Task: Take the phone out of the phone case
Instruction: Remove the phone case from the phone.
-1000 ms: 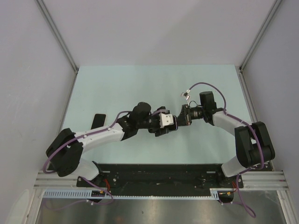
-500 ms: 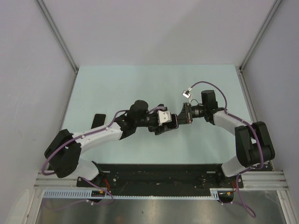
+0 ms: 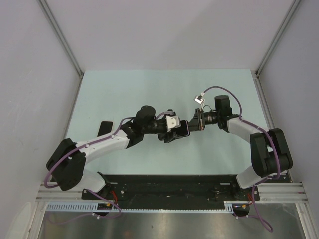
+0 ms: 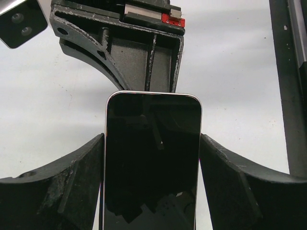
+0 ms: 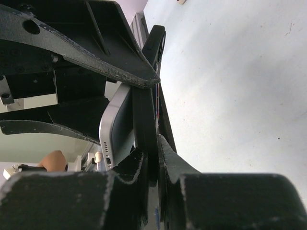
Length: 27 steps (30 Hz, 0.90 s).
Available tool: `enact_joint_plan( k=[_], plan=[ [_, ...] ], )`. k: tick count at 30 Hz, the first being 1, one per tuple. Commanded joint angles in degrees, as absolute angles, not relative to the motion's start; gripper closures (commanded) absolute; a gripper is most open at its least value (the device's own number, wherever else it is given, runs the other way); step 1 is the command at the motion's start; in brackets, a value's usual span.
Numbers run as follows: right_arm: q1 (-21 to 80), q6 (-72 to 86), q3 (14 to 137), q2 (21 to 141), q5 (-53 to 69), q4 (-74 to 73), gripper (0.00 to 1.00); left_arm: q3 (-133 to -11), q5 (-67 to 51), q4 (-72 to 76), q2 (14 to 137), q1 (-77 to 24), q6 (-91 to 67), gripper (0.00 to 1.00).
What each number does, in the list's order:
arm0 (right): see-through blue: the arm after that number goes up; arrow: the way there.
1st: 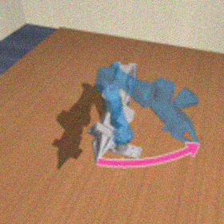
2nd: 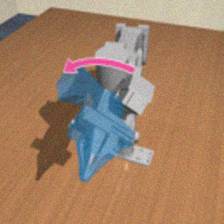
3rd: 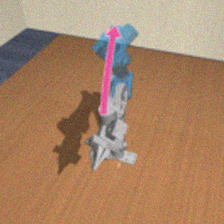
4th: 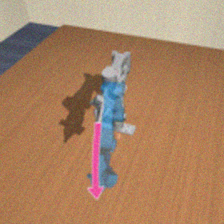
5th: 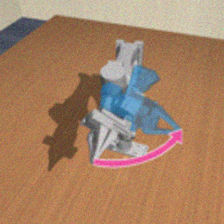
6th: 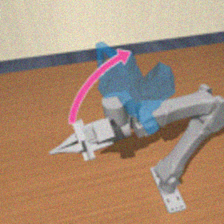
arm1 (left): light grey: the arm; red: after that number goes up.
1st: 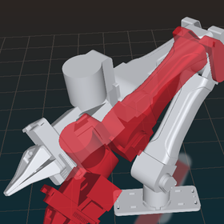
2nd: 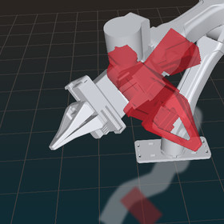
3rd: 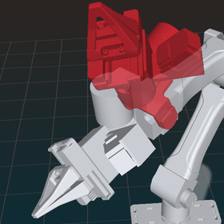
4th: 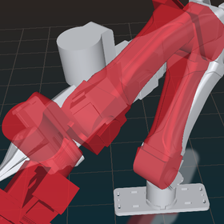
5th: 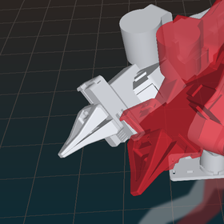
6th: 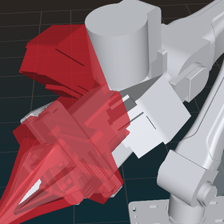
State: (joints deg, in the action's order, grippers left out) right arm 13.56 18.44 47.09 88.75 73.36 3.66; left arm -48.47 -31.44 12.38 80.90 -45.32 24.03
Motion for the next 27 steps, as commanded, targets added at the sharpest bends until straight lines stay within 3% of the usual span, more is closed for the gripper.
enact_joint_plan(
  k=[1,18,27],
  plan=[
    [9.8,19.3,49.2,90.2,66.7,6.9,1.00,-47.8,-37.3,14.3,76.2,-43.9,20.5,0.28],
    [9.0,20.2,49.2,90.9,63.7,7.1,1.00,-47.1,-39.3,16.6,76.1,-42.5,17.8,0.28],
    [10.4,22.0,49.2,89.9,69.7,8.3,1.00,-47.2,-34.6,16.6,79.1,-44.3,19.7,0.15]
  ],
)
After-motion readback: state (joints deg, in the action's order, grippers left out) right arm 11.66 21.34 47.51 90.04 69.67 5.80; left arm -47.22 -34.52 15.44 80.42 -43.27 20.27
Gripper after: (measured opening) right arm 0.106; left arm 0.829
